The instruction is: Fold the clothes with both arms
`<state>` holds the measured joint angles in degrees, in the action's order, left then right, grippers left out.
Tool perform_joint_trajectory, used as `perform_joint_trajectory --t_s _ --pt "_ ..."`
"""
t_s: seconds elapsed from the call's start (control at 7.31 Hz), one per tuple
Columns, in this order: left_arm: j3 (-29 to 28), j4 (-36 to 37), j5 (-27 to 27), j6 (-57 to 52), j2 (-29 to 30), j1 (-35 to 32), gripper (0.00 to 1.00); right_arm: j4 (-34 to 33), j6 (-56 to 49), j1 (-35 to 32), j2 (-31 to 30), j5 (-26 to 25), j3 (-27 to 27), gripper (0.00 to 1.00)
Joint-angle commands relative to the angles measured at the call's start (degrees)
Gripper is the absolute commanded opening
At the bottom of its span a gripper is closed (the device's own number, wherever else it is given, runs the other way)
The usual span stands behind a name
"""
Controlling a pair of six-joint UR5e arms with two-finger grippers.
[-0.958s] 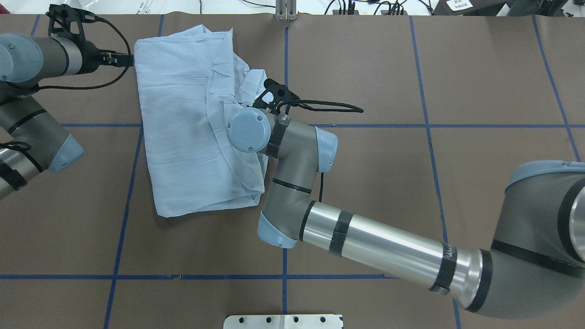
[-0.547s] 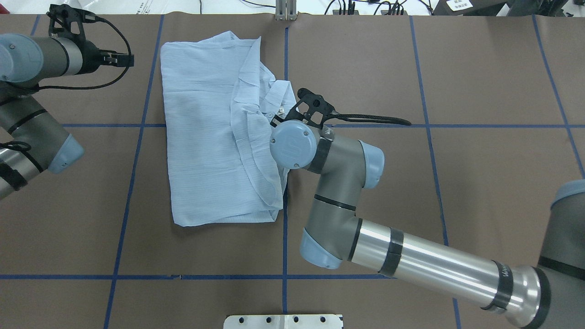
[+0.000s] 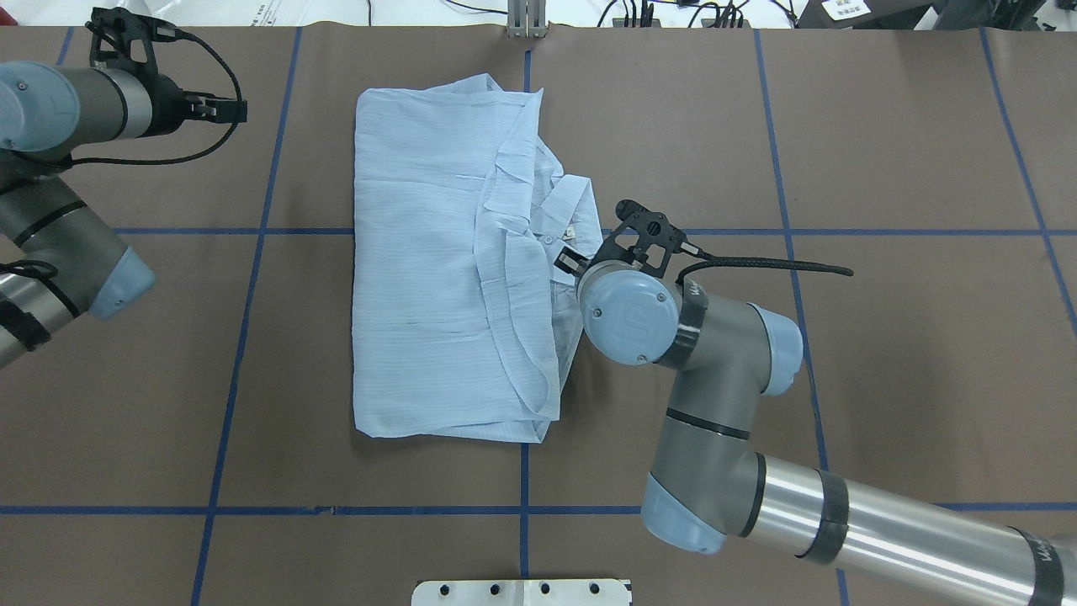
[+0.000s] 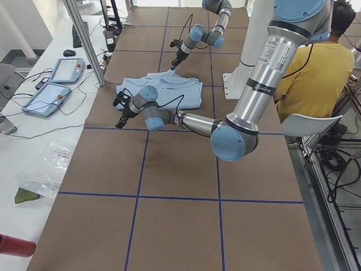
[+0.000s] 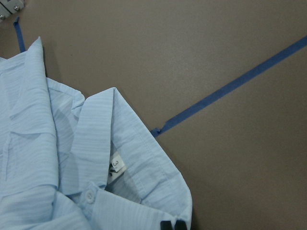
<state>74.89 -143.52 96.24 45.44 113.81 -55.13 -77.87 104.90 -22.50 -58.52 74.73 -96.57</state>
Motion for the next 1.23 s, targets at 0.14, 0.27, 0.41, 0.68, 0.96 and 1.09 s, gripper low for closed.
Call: perform_joint_trajectory --t_s 0.14,0.27,0.41,0.68,0.96,1.09 --pt "0.3 0.0 0.0 0.0 0.0 -0.1 1.0 -3.8 -1.8 0.7 0.6 -0.2 -1.7 1.0" --pt "0.5 0.0 0.0 0.0 0.0 0.0 1.0 -4.7 -7.3 -0.8 3.0 1.5 -1.7 1.0" --pt "0.6 0.0 0.1 0.0 -0.1 0.0 1.0 -5.0 -10.0 -2.2 6.0 2.0 0.1 1.0" --pt "0.7 0.0 0.2 0.0 0.0 0.0 1.0 -5.1 -15.1 -4.2 19.9 5.0 16.8 1.0" --pt "0.7 0.0 0.2 0.0 -0.1 0.0 1.0 -10.2 -25.0 -4.7 26.4 8.8 24.7 1.0" --pt "0.7 0.0 0.2 0.0 -0.3 0.0 1.0 -13.2 -30.7 -4.7 27.2 9.7 25.7 1.0"
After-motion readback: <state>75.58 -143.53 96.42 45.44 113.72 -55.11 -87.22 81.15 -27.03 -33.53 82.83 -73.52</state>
